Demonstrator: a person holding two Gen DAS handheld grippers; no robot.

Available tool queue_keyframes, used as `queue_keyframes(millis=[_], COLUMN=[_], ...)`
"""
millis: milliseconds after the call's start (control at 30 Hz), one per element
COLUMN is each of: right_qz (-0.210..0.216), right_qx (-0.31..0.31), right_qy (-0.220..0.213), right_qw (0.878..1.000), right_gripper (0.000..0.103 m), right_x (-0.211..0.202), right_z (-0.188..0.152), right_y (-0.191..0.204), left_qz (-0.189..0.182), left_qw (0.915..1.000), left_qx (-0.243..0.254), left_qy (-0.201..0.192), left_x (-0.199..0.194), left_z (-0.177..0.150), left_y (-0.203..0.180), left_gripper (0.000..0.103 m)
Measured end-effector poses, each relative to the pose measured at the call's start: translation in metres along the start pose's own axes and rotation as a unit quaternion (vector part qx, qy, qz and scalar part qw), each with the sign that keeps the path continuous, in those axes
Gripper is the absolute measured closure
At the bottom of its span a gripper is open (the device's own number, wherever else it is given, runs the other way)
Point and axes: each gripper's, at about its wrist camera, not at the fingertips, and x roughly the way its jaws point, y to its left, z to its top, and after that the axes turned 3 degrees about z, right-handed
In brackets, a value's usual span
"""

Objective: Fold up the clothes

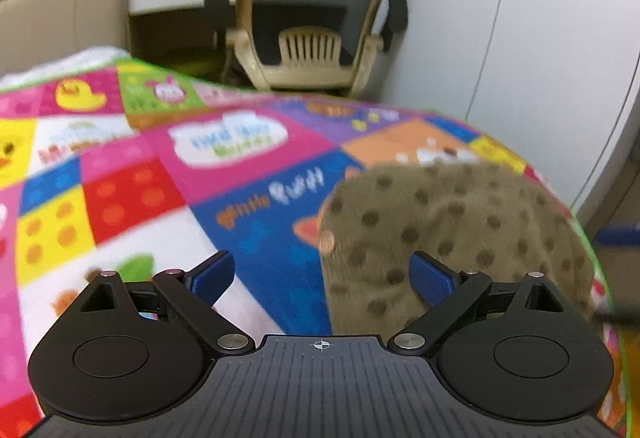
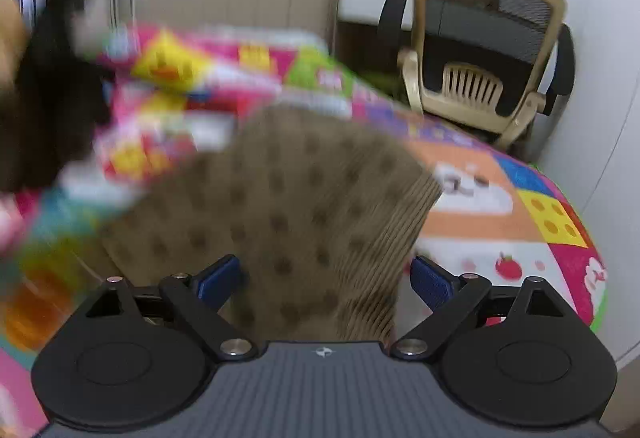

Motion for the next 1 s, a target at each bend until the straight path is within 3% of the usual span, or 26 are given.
queue_keyframes(millis=[67,200,267,333,467,533,633,800,933,1000], right_qz=[-0.019,-0.015,-0.009,-0.006,-0.022,-0.052,-0.045,-0.082,-0.114,-0.130], right_qx=[-0.020,-0.014,-0.017,-0.007,0.056,0.079,0.121,0.055,0.026,0.009], right_qy=[0.023,0.025,0.026,0.016,-0.026,-0.042,-0.050,0.035,0.033,0.026], right_qw=[0.999,0.999,0.999,1.000,0.998,0.995,0.990,0.995,0.993,0.991], right_gripper=[0.001,0.001,0.000,0.000,0.000,0.000,0.000,0.000,0.000,0.000], right_x=[0.019,0.013,0.004,-0.005,-0.021,-0.014,0.013,0.088,0.089,0.076], right_z=[-0.009,-0.007,-0.005,0.000,0.021,0.034,0.055,0.063,0.055,0.053], right_y=[0.006,-0.001,-0.007,-0.020,-0.062,-0.078,-0.094,-0.077,-0.066,-0.060], left_qz=[-0.016,-0.102,-0.161,-0.188,-0.182,-0.184,-0.177,-0.155,-0.161,-0.138], left_qw=[0.9994,0.9908,0.9822,0.9777,0.9813,0.9820,0.9839,0.9875,0.9869,0.9898], left_qx=[-0.011,-0.057,-0.079,-0.091,-0.062,-0.040,-0.011,0.024,-0.008,-0.027], left_qy=[-0.028,-0.069,-0.055,-0.019,0.006,0.015,0.022,0.016,-0.002,-0.021], left_x=[-0.010,-0.016,-0.005,0.012,0.030,0.032,0.034,0.032,0.013,0.010], left_z=[0.008,0.018,0.019,0.017,0.007,0.006,0.000,-0.003,0.007,0.012], left_y=[-0.003,-0.008,-0.010,-0.014,-0.021,-0.026,-0.036,-0.042,-0.023,-0.008], left_gripper=[0.006,0.006,0.006,0.006,0.006,0.006,0.006,0.006,0.006,0.006])
